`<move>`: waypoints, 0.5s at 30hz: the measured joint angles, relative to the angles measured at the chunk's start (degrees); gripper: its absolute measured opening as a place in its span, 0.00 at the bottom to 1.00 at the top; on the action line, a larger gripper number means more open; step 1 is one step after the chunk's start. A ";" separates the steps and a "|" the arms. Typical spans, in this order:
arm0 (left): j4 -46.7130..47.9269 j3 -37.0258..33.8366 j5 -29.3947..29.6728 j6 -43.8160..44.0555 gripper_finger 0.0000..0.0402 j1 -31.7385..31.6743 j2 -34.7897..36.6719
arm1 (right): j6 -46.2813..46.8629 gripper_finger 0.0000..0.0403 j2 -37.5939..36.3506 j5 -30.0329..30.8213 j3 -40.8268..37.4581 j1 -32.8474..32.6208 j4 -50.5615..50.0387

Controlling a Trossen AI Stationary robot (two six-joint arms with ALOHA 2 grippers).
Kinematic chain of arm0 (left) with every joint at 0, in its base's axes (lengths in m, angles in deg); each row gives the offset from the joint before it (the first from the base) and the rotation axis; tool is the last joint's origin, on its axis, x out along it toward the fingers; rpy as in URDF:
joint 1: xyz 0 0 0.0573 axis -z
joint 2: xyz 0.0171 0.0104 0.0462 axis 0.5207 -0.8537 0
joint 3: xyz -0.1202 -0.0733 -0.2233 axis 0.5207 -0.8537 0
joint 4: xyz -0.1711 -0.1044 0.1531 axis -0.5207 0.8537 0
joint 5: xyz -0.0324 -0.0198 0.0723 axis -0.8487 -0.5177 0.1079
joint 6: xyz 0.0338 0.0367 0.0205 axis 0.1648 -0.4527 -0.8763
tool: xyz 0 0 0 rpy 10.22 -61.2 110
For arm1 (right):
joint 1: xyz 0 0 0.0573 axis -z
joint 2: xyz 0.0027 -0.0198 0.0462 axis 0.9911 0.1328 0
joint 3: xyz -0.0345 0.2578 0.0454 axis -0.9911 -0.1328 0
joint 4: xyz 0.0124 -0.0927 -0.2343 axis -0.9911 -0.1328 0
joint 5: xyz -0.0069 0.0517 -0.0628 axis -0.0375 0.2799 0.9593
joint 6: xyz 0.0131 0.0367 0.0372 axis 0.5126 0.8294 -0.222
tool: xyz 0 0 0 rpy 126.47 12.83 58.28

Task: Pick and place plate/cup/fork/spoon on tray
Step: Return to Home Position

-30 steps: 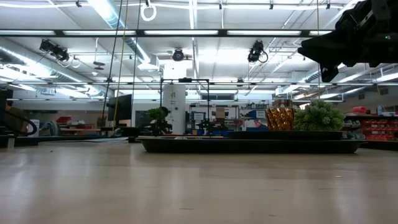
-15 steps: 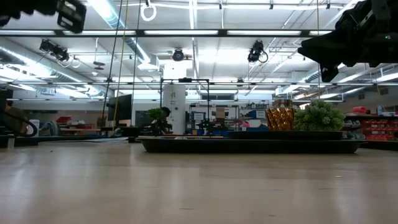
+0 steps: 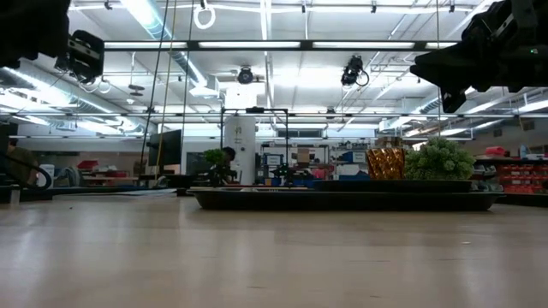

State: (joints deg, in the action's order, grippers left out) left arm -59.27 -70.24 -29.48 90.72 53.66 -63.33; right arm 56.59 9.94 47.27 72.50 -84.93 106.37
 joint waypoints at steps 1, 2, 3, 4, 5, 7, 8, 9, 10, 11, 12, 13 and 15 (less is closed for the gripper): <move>0.63 -0.35 0.02 0.06 0.10 -0.54 0.84 | -0.01 0.22 -0.01 -0.01 0.00 0.01 0.00; 1.73 -0.37 -0.02 0.15 0.10 -1.10 1.67 | 0.01 0.22 0.01 0.00 0.00 -0.01 0.00; 2.98 -0.37 0.00 0.43 0.10 -1.61 2.35 | 0.01 0.22 0.00 -0.01 0.00 0.02 0.00; 4.18 -0.37 0.00 0.65 0.10 -2.11 2.92 | 0.01 0.22 -0.01 0.00 0.00 0.02 0.02; 5.40 -0.37 0.00 0.69 0.10 -2.58 3.50 | 0.00 0.22 0.01 0.00 0.00 -0.01 0.00; 7.19 -0.37 0.02 0.17 0.10 -3.51 4.72 | 0.00 0.22 -0.01 -0.01 0.01 0.01 0.00; 8.30 -0.37 0.02 -0.23 0.10 -3.99 5.26 | 0.00 0.22 0.01 -0.01 0.00 0.01 0.00; 9.71 -0.37 0.02 -0.66 0.10 -4.48 5.62 | -0.01 0.22 0.01 0.00 0.00 0.00 0.00; 10.57 -0.37 0.04 -0.84 0.10 -5.06 5.56 | -0.01 0.22 -0.01 0.00 0.02 -0.01 0.02; 11.22 -0.39 0.04 -1.03 0.10 -5.56 5.51 | -0.01 0.22 0.01 0.00 0.02 -0.01 0.00; 11.26 -0.39 0.07 -1.10 0.10 -6.16 5.43 | 0.00 0.22 0.00 -0.02 0.02 0.01 0.00; 11.39 -0.39 0.07 -1.09 0.10 -6.81 5.38 | -0.01 0.22 -0.01 -0.01 0.02 0.00 0.00; 11.40 -0.39 0.19 -1.10 0.10 -7.99 5.34 | 0.01 0.22 0.01 -0.01 0.02 0.01 0.00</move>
State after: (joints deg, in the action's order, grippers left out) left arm -47.87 -70.64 -29.29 89.62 45.68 -58.00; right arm 56.60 9.95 47.26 72.52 -84.92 106.38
